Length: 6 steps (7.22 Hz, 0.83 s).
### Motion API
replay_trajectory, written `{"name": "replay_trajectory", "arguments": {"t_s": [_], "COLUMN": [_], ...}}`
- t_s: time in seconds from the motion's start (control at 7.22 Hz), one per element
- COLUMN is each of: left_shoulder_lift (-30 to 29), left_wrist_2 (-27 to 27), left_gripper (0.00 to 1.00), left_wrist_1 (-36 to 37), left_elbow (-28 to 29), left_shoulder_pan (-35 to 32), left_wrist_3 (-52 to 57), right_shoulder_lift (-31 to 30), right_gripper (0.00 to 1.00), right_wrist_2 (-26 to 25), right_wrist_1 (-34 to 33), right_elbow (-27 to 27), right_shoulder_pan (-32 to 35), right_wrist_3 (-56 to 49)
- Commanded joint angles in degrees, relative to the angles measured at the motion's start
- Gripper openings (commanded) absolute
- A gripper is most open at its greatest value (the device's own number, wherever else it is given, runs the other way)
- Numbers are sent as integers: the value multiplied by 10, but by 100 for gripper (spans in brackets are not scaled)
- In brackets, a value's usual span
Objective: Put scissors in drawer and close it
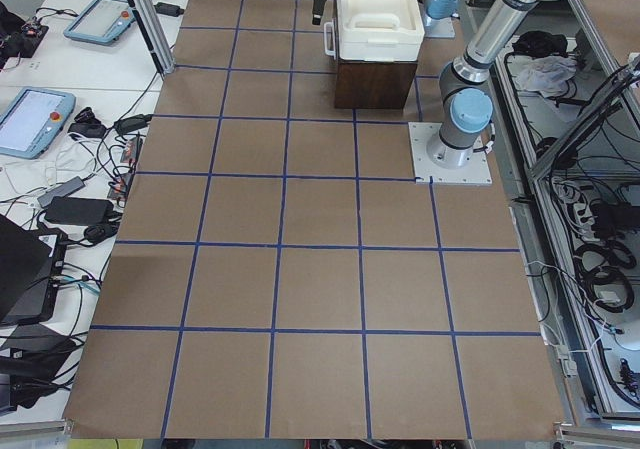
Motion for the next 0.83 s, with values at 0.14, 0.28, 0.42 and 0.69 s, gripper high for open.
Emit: {"name": "replay_trajectory", "arguments": {"t_s": [0.14,0.28,0.42,0.69], "left_shoulder_lift": [0,1,1,2], "left_wrist_2": [0,3,5,5], "left_gripper": [100,100,100,100], "left_wrist_1": [4,4,5,6], "left_elbow": [2,2,1,1], "left_shoulder_pan": [3,3,2,3], "left_wrist_3": [-29,-60,-59,-58], "right_shoulder_lift": [0,-1,-1,-2], "right_gripper": [100,100,100,100], "right_wrist_2": [0,0,0,0], "right_wrist_1": [-1,-1,-1,-1], "right_elbow": [0,0,0,0], "right_shoulder_pan": [0,0,0,0], "right_wrist_3": [0,-1,0,-1]}}
